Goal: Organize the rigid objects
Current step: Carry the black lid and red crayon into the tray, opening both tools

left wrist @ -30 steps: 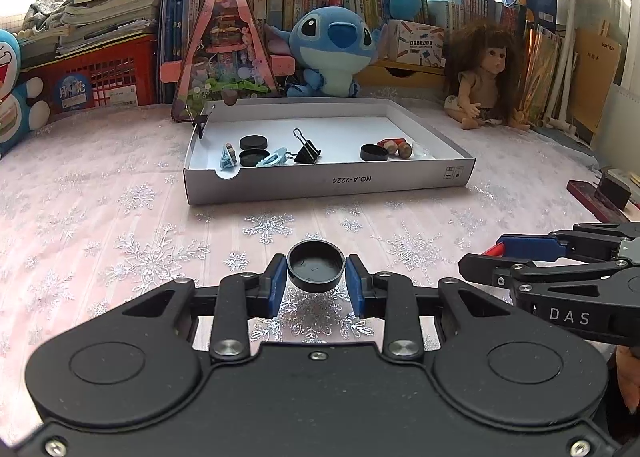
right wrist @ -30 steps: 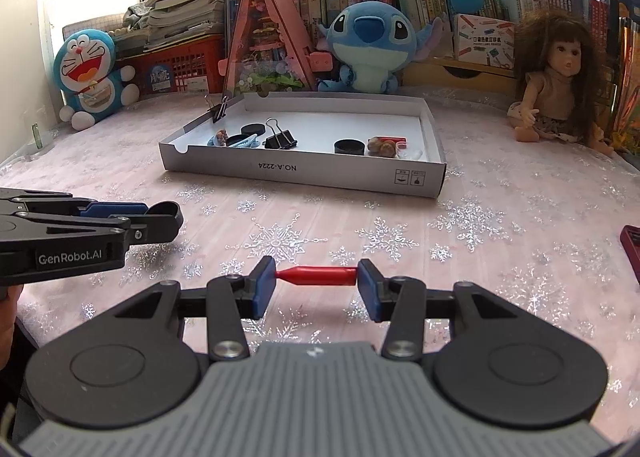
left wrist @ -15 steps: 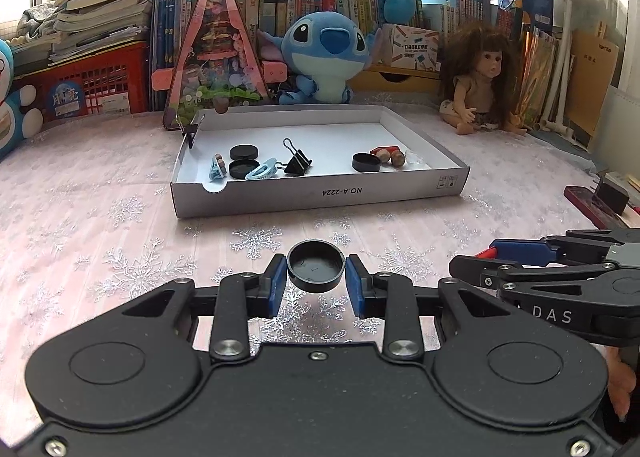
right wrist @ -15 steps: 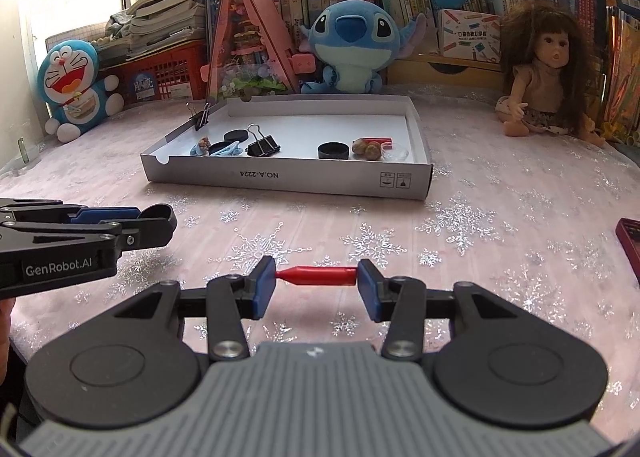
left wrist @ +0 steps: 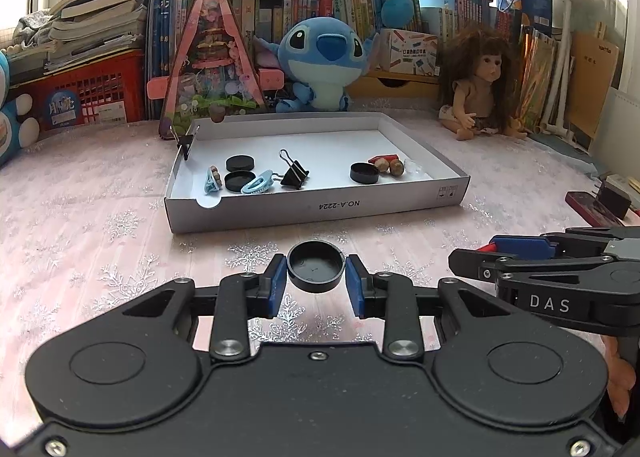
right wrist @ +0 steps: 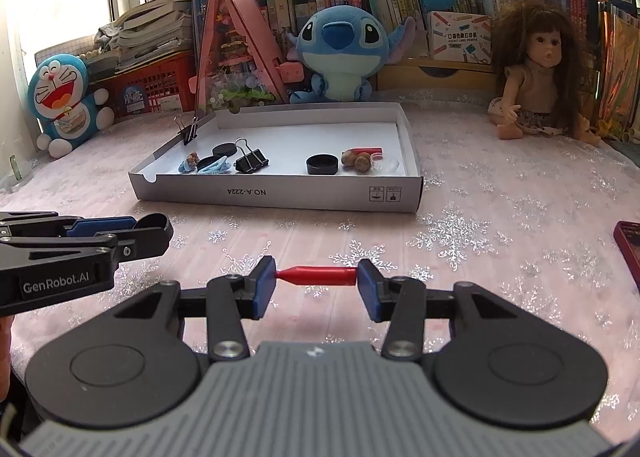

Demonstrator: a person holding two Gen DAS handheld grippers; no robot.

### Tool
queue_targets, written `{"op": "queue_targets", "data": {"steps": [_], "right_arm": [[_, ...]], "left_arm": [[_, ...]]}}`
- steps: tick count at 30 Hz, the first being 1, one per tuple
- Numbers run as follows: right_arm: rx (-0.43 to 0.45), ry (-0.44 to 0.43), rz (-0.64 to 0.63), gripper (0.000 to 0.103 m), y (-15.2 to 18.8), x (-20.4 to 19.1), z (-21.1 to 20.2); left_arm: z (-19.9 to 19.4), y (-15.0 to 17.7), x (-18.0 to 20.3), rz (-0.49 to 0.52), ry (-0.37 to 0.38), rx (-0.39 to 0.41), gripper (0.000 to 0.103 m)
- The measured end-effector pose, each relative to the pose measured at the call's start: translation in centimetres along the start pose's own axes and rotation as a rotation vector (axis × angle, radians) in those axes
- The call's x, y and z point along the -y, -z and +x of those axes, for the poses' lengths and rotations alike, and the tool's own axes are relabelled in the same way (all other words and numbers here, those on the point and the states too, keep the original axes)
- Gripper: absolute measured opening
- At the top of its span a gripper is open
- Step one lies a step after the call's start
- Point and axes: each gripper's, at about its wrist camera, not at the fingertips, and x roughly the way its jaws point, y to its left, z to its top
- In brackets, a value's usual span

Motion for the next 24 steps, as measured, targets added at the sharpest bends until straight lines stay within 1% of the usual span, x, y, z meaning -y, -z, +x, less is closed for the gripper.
{"op": "queue_targets", "data": {"steps": [10, 20, 24], "right_arm": [[0.023, 0.009, -0.01, 0.051, -1.1, 0.1, 0.4], [0.058, 0.008, 0.024, 0.051, -3.8, 0.7, 1.7], [0.065, 0.009, 0.037, 0.051, -4.9, 1.0, 2.5]], "left_arm": [[0.5, -1.3, -0.4, -0.001, -0.013, 0.021, 0.03], [1.9, -4.2, -1.1, -0.019, -0.026, 0.042, 0.03], [2.7, -5.5, -1.4, -0.031, -0.042, 0.053, 0.03]]}}
